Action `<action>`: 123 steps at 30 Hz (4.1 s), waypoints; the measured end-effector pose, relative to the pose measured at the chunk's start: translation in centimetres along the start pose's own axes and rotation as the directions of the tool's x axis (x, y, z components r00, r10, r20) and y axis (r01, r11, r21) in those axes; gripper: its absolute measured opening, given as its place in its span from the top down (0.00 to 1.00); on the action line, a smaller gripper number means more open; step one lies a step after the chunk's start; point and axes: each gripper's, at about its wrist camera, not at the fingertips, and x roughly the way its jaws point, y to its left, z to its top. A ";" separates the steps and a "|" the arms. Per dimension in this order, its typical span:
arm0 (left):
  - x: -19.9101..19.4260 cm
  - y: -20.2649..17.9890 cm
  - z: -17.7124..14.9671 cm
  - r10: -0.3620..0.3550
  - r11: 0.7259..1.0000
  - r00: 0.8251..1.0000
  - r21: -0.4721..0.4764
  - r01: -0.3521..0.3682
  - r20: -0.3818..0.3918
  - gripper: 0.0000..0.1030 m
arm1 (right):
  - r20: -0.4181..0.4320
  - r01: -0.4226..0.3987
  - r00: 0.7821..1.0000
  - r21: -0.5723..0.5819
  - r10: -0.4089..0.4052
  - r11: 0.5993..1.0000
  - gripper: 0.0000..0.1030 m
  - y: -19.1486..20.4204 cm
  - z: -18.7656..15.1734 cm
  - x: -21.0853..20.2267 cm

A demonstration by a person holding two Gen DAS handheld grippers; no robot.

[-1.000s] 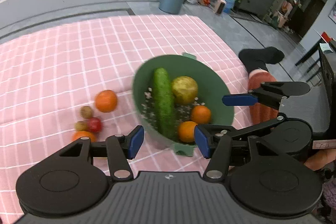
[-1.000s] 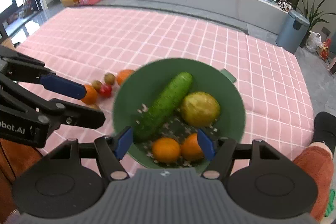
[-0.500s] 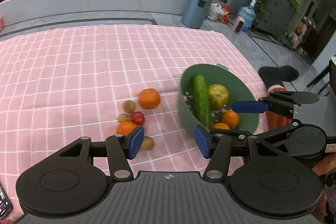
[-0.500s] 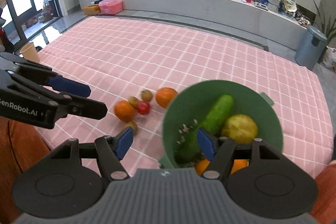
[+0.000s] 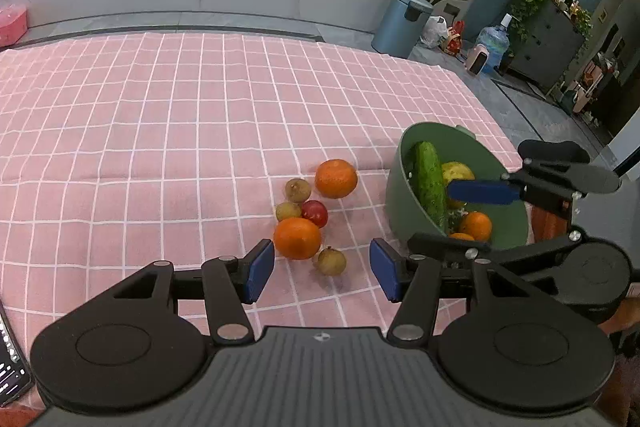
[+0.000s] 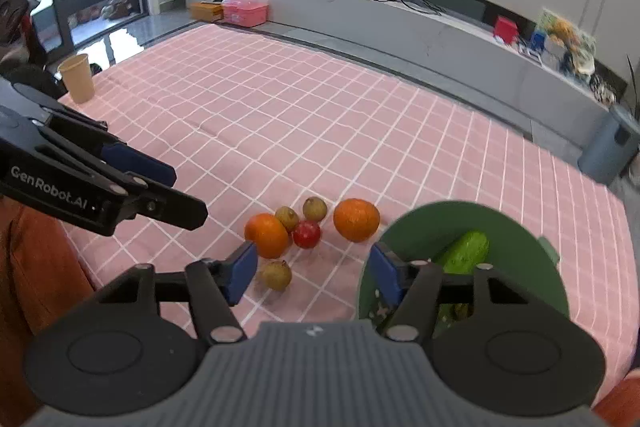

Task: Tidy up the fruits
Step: 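Move both tools back from the colander to the remaining fruit, then grasp an orange with the left tool while the right tool grasps another orange, then carry the orange in the left tool while the right tool carries its orange over the colander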

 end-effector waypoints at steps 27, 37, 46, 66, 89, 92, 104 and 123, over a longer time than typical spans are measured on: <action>8.0 0.6 0.3 0.032 0.998 0.992 -0.053 -0.039 -0.122 0.38 | -0.161 -0.079 0.987 -0.385 0.017 0.920 0.62 -1.0 3.1 9.8; 9.1 1.3 0.7 0.038 0.995 0.986 -0.087 -0.052 -0.160 0.40 | -0.279 -0.124 0.960 -0.450 -0.007 0.884 0.60 -1.7 4.3 14.2; 9.0 2.0 0.3 0.008 0.990 0.986 -0.137 -0.031 -0.167 0.52 | -0.320 -0.134 0.947 -0.428 -0.012 0.894 0.54 -2.1 4.2 15.9; 3.8 2.2 -0.8 0.034 0.985 0.996 -0.164 -0.046 -0.076 0.59 | -0.200 -0.028 0.978 -0.398 -0.057 0.917 0.62 0.1 4.9 11.7; -1.3 -4.1 -0.1 -0.024 0.998 0.998 -0.049 0.027 0.052 0.59 | -0.100 0.040 0.993 -0.227 -0.065 0.973 0.62 -2.2 0.6 -0.3; -0.9 -5.5 0.2 -0.041 0.999 0.998 -0.017 0.042 0.049 0.59 | -0.102 0.065 0.991 -0.190 -0.086 0.980 0.62 -3.9 -0.5 -1.1; 4.0 -11.4 2.6 -0.090 0.986 0.995 0.141 0.094 -0.032 0.59 | -0.158 0.100 0.982 -0.051 -0.107 0.994 0.62 -8.9 -5.0 -2.1; 12.2 -15.7 2.3 -0.101 0.940 0.970 0.297 0.166 -0.223 0.59 | -0.207 0.104 0.969 -0.149 -0.134 0.983 0.62 -13.0 -6.6 0.3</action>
